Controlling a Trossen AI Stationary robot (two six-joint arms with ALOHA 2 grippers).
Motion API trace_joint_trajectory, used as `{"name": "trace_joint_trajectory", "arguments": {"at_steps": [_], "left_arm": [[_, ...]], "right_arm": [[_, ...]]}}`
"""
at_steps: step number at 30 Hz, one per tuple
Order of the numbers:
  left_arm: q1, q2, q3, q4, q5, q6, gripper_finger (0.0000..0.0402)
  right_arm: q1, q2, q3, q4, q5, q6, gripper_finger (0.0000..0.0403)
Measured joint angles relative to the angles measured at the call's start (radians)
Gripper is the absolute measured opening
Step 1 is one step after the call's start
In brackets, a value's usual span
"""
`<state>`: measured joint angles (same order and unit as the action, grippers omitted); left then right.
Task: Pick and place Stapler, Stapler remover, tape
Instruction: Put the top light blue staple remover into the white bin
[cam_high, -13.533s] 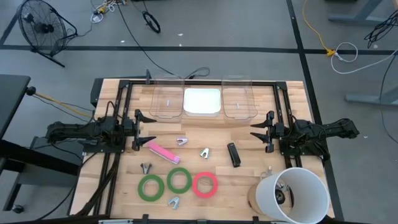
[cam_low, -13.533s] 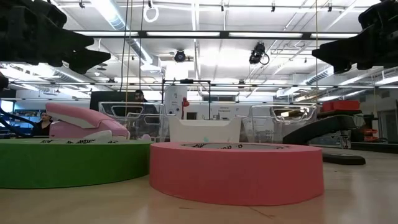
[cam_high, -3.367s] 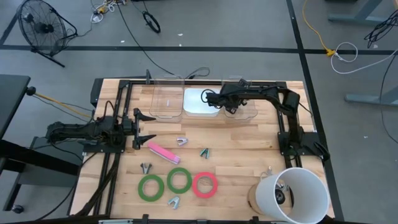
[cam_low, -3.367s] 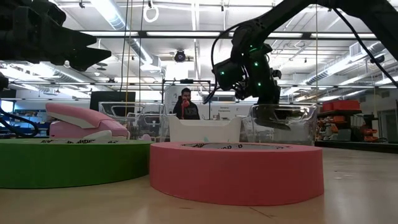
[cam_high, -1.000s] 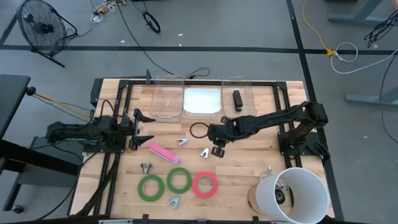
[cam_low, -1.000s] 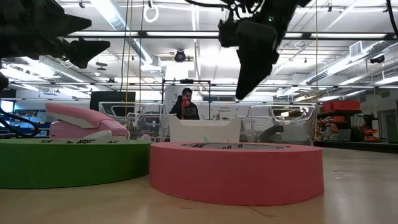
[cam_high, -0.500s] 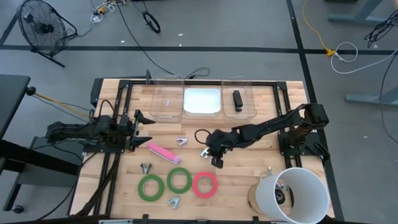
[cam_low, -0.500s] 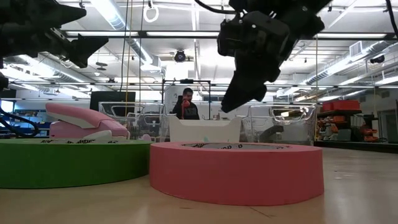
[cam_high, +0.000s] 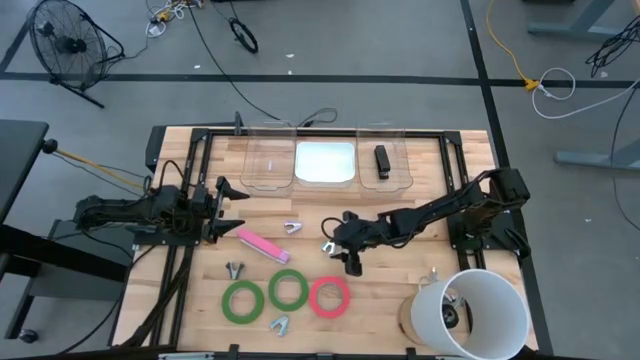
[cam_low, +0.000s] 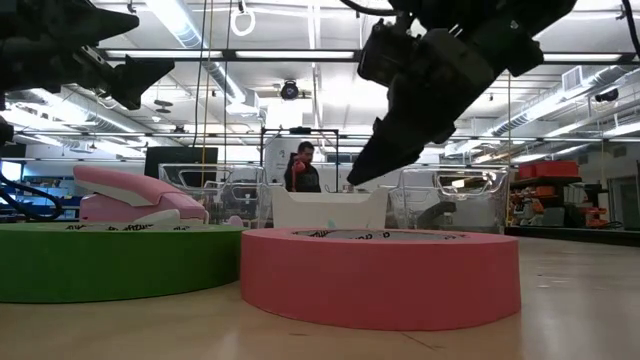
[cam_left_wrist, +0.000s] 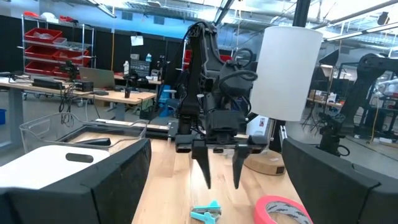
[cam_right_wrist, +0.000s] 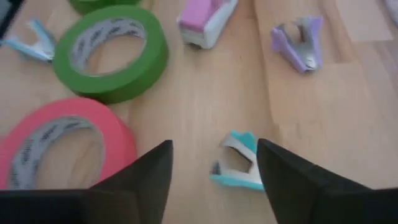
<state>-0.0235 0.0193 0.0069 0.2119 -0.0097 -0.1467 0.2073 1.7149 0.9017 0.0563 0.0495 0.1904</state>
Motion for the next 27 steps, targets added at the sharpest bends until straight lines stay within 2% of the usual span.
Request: {"name": "trace_joint_trajectory", "arguments": {"at_steps": [7, 12, 20, 27], "left_arm": [[0.0, 0.0, 0.0, 0.0, 0.0, 0.0, 0.0367], [0.0, 0.0, 0.0, 0.0, 0.0, 0.0, 0.0367], [0.0, 0.0, 0.0, -0.004, 0.0, 0.0, 0.0367], [0.0, 0.0, 0.0, -0.01, 0.0, 0.0, 0.0367]], "right_arm": [[0.0, 0.0, -0.021, 0.01, 0.021, -0.016, 0.0264], [0.0, 0.007, -0.051, 0.038, 0.031, -0.035, 0.0257], [0.0, 0.094, -0.061, 0.18, 0.037, -0.075, 0.0245], [0.0, 0.137, -0.06, 0.172, 0.037, -0.08, 0.0244]]}}
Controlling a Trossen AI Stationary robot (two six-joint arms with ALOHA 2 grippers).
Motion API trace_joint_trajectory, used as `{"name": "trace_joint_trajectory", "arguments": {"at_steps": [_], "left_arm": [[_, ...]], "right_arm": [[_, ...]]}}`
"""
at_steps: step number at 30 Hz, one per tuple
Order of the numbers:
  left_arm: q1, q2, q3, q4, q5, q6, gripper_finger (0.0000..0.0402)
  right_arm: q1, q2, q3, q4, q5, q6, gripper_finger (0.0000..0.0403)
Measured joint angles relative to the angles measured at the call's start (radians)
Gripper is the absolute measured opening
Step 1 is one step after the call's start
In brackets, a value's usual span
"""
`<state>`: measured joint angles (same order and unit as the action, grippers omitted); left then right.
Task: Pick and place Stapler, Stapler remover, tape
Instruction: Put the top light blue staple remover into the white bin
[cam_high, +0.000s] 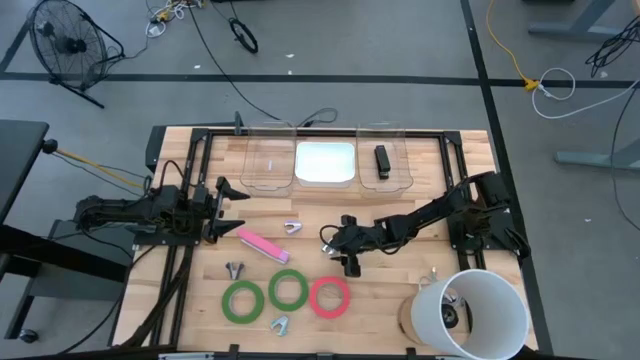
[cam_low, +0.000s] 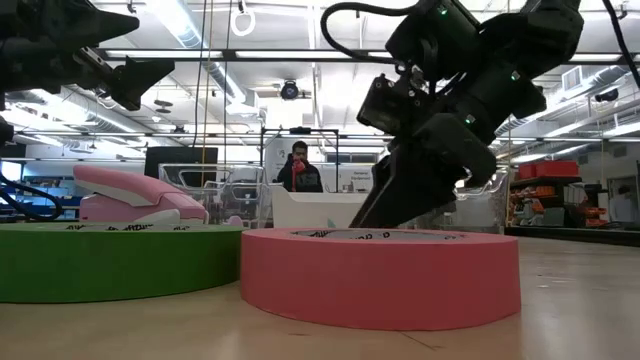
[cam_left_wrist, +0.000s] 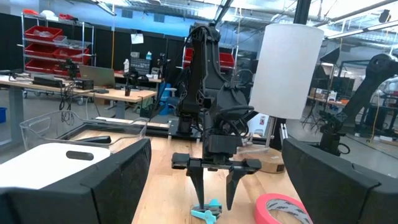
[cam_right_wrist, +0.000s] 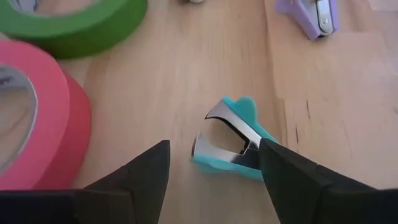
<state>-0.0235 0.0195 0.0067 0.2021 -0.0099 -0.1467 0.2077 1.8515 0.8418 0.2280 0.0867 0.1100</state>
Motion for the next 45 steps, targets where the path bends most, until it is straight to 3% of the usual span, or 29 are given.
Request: {"name": "trace_joint_trajectory", "arguments": {"at_steps": [12, 15, 21, 27, 45], "left_arm": [[0.0, 0.0, 0.0, -0.004, 0.0, 0.0, 0.0367], [0.0, 0.0, 0.0, -0.005, 0.0, 0.0, 0.0367], [0.0, 0.0, 0.0, -0.006, 0.0, 0.0, 0.0367], [0.0, 0.0, 0.0, -0.006, 0.0, 0.0, 0.0367], [0.0, 0.0, 0.0, -0.014, 0.0, 0.0, 0.0367]], "right_arm": [[0.0, 0.006, 0.003, -0.034, 0.068, 0.012, 0.0228], [0.0, 0.006, 0.003, -0.058, 0.101, 0.027, 0.019], [0.0, 0.004, 0.004, -0.048, 0.087, 0.024, 0.0078], [0.0, 0.007, 0.002, -0.044, 0.089, 0.029, 0.0011], [-0.018, -0.059, 0.101, -0.116, 0.109, -0.085, 0.0001]]}}
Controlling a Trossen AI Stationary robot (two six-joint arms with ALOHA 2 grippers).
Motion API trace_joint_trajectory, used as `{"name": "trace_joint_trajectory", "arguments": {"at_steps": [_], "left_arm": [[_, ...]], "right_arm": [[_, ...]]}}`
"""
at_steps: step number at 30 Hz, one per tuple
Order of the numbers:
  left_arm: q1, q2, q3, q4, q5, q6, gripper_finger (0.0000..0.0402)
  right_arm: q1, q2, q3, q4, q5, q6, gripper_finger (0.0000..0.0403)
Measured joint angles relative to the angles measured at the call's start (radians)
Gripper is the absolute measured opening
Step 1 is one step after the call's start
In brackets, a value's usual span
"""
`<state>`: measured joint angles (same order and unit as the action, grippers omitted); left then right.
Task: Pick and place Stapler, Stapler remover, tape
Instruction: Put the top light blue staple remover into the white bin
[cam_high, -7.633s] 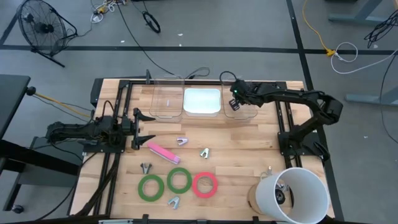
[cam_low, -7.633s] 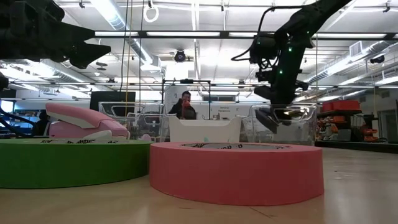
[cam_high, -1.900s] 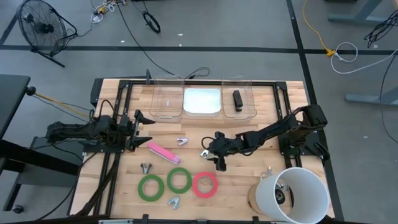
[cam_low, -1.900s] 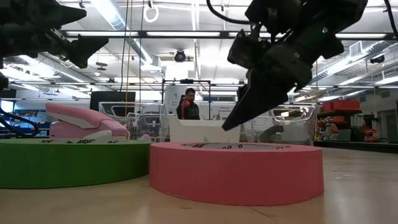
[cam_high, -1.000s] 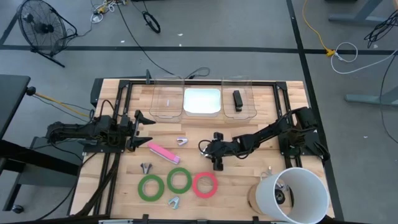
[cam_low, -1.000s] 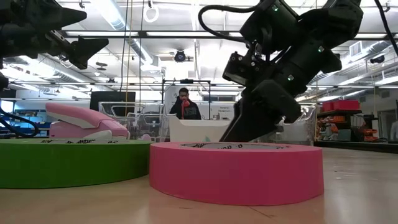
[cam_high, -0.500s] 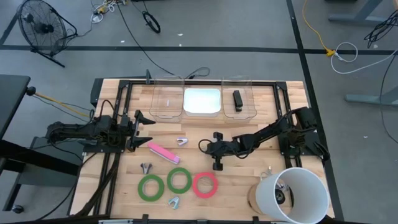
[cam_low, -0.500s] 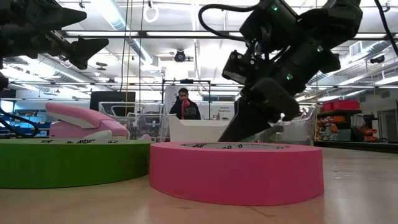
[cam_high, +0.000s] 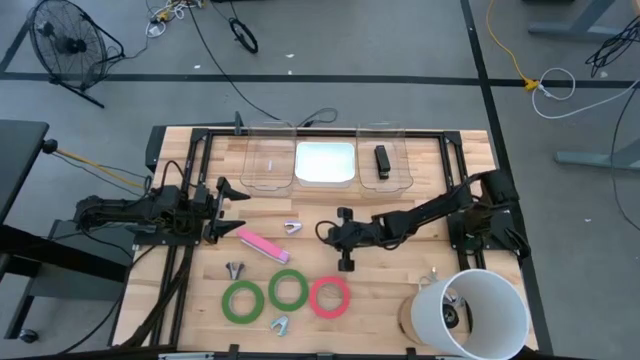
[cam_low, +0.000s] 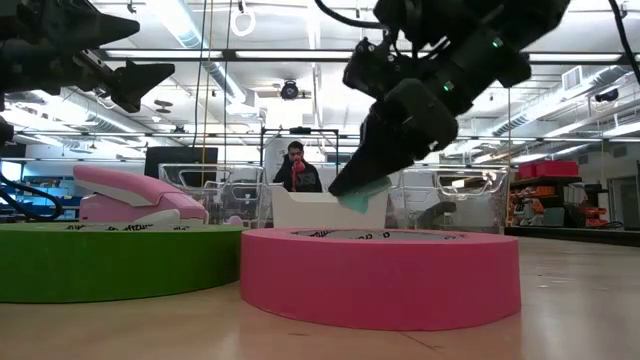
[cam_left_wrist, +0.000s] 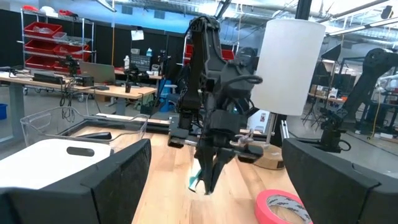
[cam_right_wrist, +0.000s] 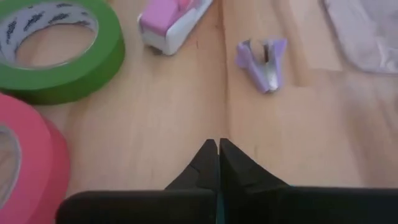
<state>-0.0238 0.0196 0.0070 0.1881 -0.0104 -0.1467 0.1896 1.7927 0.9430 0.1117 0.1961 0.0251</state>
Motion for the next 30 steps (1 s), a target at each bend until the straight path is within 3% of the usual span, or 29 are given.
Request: {"name": "trace_joint_trajectory", "arguments": {"at_steps": [8, 20, 30], "left_arm": [[0.0, 0.0, 0.0, -0.004, -0.004, 0.0, 0.0367], [0.0, 0.009, 0.0, -0.009, -0.008, 0.001, 0.0367], [0.0, 0.009, 0.0, -0.01, -0.008, 0.002, 0.0367]], "right_arm": [[-0.122, -0.049, 0.046, -0.066, 0.017, -0.079, 0.0], [-0.381, -0.066, 0.214, -0.134, -0.11, -0.176, 0.0], [-0.496, -0.066, 0.318, -0.154, -0.188, -0.185, 0.0]]}}
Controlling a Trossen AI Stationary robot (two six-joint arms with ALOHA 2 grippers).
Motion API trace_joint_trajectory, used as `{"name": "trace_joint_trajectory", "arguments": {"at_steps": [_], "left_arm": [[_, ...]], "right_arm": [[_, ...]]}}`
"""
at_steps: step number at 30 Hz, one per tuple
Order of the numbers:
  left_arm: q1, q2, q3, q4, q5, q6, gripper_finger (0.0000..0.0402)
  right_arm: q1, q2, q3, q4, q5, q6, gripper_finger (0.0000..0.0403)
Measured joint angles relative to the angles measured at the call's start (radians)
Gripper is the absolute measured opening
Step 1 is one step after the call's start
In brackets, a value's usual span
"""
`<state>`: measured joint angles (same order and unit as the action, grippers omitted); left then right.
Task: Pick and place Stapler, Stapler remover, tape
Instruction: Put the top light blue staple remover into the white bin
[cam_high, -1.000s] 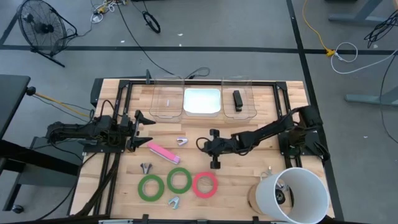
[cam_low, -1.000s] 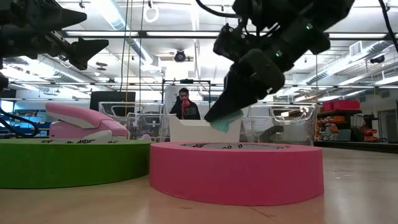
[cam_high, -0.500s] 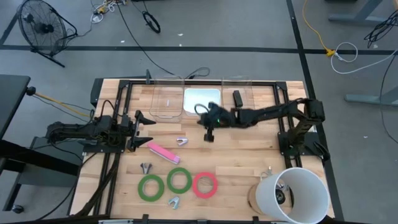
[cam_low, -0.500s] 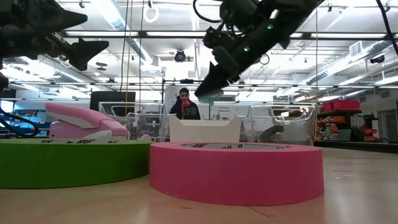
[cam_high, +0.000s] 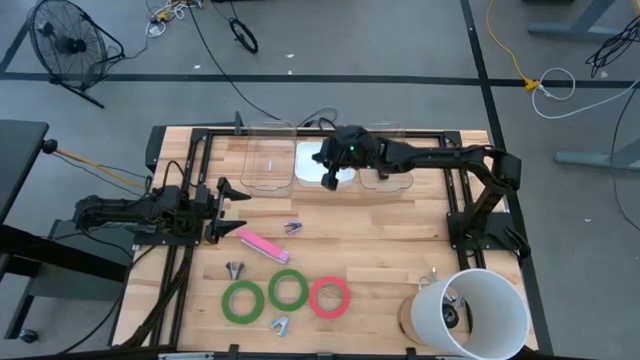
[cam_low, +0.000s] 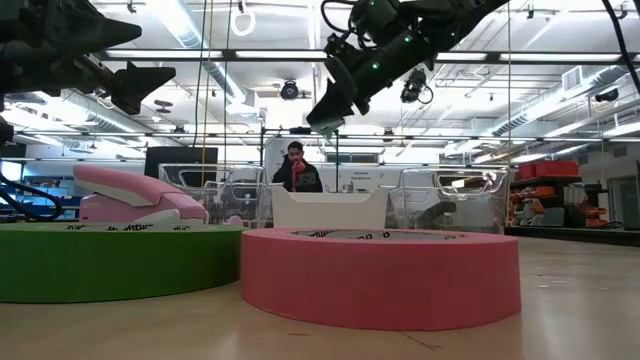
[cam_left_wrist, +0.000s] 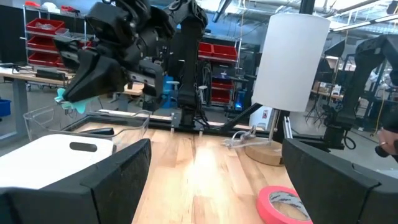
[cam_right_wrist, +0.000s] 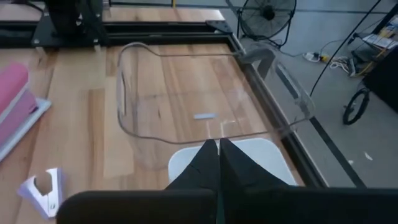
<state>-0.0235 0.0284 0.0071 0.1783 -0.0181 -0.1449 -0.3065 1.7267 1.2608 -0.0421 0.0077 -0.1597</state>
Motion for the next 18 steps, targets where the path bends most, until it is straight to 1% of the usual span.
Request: {"name": "trace_joint_trajectory", "arguments": {"at_steps": [15, 18], "left_arm": [[0.0, 0.0, 0.0, -0.001, 0.0, 0.001, 0.0367], [0.0, 0.0, 0.0, -0.001, 0.0, 0.001, 0.0367]], "right_arm": [[-0.06, 0.0, 0.001, -0.007, 0.0, 0.003, 0.0], [-0.061, 0.0, 0.001, -0.004, 0.003, -0.006, 0.0008]]}}
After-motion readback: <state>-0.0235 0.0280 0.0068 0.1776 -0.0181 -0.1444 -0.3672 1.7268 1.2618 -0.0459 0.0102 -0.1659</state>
